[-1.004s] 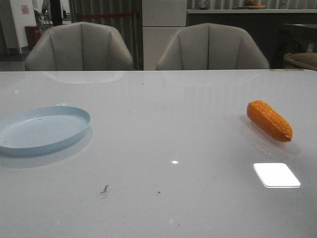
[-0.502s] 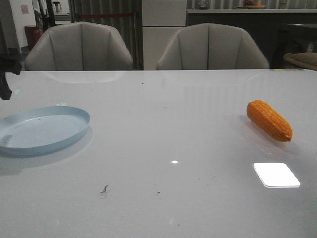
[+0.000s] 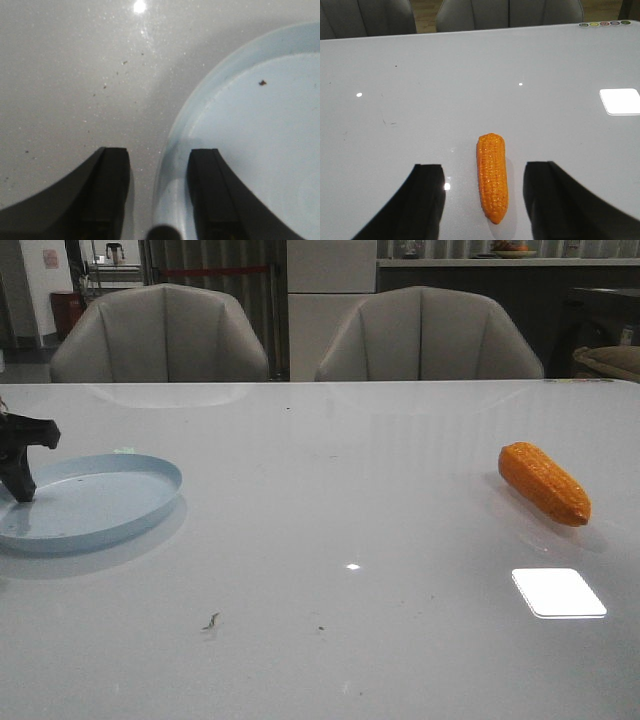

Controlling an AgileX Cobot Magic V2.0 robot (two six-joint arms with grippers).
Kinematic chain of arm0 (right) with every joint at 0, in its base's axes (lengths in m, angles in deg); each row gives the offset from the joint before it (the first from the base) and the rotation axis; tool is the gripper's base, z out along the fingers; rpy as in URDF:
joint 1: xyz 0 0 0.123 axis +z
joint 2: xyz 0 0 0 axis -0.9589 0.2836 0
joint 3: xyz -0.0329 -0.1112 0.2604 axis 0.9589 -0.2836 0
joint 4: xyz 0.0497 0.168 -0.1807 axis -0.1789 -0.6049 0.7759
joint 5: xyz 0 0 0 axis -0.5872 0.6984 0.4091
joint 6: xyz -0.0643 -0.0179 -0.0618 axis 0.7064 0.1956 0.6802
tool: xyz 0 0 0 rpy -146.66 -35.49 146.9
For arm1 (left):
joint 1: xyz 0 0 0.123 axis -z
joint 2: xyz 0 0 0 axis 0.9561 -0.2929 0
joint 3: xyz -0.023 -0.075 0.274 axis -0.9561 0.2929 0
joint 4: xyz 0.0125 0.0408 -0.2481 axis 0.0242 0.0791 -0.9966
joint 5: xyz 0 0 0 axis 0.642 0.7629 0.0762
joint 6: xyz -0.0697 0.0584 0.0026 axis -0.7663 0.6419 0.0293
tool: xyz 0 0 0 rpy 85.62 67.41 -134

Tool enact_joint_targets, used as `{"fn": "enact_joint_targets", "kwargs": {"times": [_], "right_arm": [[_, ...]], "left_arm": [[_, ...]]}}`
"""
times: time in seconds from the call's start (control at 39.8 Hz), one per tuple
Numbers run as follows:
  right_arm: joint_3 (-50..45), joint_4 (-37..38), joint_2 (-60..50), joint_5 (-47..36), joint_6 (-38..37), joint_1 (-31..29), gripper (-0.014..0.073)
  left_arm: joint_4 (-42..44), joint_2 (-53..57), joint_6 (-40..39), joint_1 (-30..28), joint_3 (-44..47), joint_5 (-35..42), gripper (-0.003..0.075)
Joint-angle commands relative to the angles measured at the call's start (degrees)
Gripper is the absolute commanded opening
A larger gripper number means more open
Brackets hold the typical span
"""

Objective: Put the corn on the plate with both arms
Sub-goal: 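Lower the left gripper to the rim of the pale blue plate and grasp it, then lift the plate with the left gripper and set it at table center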

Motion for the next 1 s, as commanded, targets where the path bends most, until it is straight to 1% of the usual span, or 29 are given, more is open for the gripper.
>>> {"fn": "enact_joint_targets", "kwargs": {"times": [0.0, 0.15, 0.2, 0.28, 0.3, 0.35, 0.45, 0.6, 0.83, 0.98], "right_arm": [[2.14, 0.57, -0.51, -4.16, 0.04, 0.09, 0.0466], [2.14, 0.57, -0.51, -4.16, 0.04, 0.09, 0.0466], [2.14, 0.57, -0.51, -4.16, 0.04, 0.09, 0.0466], [2.14, 0.57, -0.51, -4.16, 0.04, 0.09, 0.0466], [2.14, 0.57, -0.51, -4.16, 0.04, 0.09, 0.0466], [2.14, 0.57, -0.51, -4.16, 0.04, 0.09, 0.0466], [2.14, 0.57, -0.51, -4.16, 0.04, 0.09, 0.0466], [2.14, 0.57, -0.51, -4.16, 0.04, 0.09, 0.0466], [2.14, 0.57, -0.51, -4.16, 0.04, 0.09, 0.0466], [2.14, 0.57, -0.51, -4.1, 0.04, 0.09, 0.0466]], "left_arm": [[-1.58, 2.11, -0.15, -0.03, -1.84, 0.84, 0.0336], [-1.72, 1.03, -0.15, -0.03, -1.84, -2.06, 0.0249], [-1.72, 0.92, -0.15, -0.03, -1.84, -2.57, 0.0203], [-1.72, 1.03, -0.15, -0.03, -2.05, -2.67, 0.0106], [-1.72, 1.03, -0.15, -0.03, -2.08, -2.67, 0.0085], [-1.72, 1.17, -0.15, -0.03, -2.4, -2.67, 0.0101], [-2.08, 1.17, -0.15, -0.03, -4.25, -4.0, 0.0093], [-5.08, 1.17, -0.15, -0.03, -10.25, -8.22, 0.0094], [-17.89, 1.17, -0.15, 0.3, -19.77, -13.82, 0.0094], [-23.36, 1.17, -0.15, 2.25, -23.19, -14.35, 0.0094]]}}
